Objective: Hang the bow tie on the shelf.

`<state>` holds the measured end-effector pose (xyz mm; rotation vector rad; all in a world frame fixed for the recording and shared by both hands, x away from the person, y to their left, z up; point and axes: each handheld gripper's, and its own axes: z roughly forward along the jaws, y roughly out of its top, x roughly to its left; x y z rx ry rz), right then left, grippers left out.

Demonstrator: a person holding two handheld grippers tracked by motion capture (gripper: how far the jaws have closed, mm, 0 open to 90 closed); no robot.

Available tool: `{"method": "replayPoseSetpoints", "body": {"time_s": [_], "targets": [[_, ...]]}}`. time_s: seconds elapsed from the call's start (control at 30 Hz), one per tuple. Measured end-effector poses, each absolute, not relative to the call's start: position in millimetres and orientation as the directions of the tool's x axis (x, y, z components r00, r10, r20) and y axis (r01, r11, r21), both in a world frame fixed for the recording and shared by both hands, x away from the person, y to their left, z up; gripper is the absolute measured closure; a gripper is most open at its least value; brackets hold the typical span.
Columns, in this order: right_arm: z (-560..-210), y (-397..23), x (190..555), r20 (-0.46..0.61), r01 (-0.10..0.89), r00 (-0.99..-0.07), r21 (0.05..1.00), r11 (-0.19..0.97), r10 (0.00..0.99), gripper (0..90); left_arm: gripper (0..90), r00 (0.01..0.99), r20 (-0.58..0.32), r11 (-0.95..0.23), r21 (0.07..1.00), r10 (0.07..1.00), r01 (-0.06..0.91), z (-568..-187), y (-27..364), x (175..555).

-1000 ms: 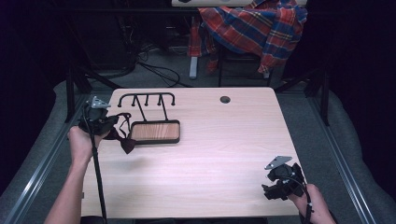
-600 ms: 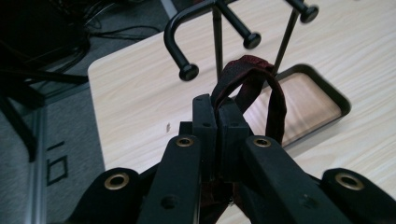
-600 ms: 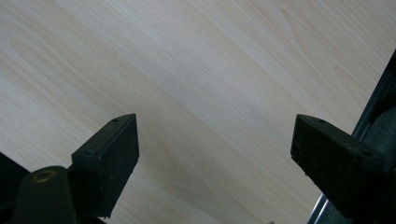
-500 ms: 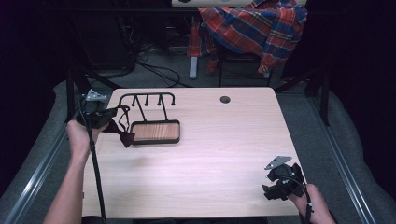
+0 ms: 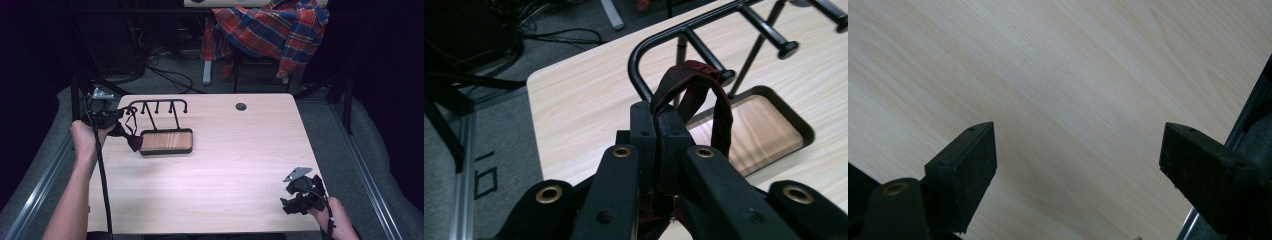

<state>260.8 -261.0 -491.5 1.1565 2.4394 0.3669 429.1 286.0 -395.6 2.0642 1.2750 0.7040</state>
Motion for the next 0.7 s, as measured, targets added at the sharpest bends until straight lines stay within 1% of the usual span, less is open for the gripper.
{"method": "replayPoseSetpoints", "body": {"time_s": [0.7], "targets": [[-491.6,-261.0,261.1,-0.253,0.673,-0.569,0.403,0.62,0.783,15.0,88.0,0.366,0.128,-0.347,0.692,0.922,0.633,-409.9,289.9,453.3]]}}
